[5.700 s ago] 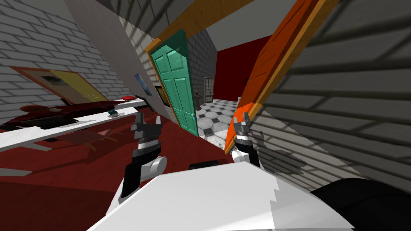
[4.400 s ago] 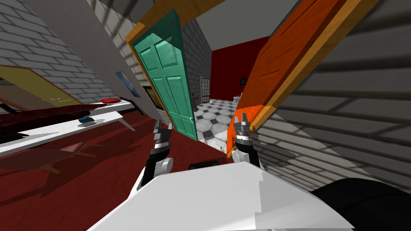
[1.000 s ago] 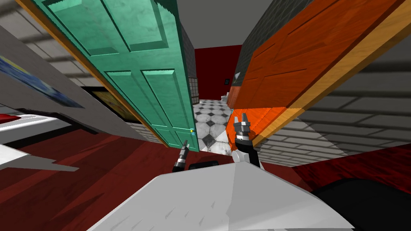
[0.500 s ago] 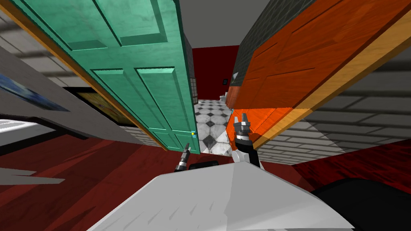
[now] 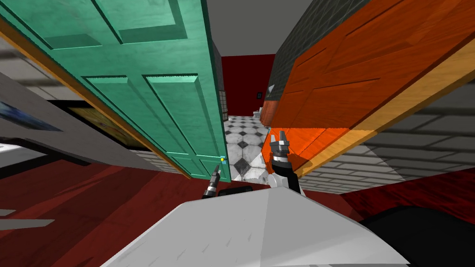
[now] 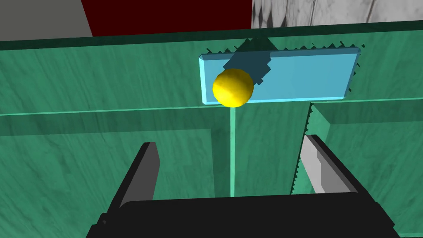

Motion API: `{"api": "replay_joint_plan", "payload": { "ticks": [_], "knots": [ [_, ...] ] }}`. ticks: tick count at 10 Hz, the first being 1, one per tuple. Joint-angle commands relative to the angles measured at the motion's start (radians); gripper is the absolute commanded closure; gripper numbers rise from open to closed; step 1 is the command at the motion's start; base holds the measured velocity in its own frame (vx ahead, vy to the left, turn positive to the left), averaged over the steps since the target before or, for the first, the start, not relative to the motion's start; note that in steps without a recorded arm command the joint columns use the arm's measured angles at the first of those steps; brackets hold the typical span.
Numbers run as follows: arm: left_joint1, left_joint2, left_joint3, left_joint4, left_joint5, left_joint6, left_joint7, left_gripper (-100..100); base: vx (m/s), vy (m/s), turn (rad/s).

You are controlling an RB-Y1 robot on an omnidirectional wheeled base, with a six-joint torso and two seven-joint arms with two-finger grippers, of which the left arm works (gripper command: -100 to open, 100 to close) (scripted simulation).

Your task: Push the door open

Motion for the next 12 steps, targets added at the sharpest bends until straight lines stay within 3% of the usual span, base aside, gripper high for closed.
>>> {"api": "replay_joint_plan", "payload": {
  "ticks": [1, 4, 5, 6, 11, 12],
  "knots": [
    [-0.019, -0.007, 0.007, 0.016, 0.003, 0.005, -0.002, -100, 0.231, -0.063, -0.030],
    [-0.045, -0.019, 0.017, 0.038, 0.006, 0.012, -0.005, -100, 0.194, -0.036, -0.024],
    [-0.041, -0.017, 0.015, 0.036, 0.006, 0.008, -0.004, -100, 0.081, -0.010, 0.009],
    [-0.041, -0.017, 0.015, 0.036, 0.006, 0.008, -0.004, 100, -0.017, -0.001, -0.005],
    [-0.041, -0.017, 0.015, 0.036, 0.006, 0.008, -0.004, 100, -0.013, 0.002, -0.002],
    [-0.045, -0.013, 0.030, 0.044, 0.011, 0.013, -0.009, 100, 0.089, -0.056, 0.027]
  ]
}}
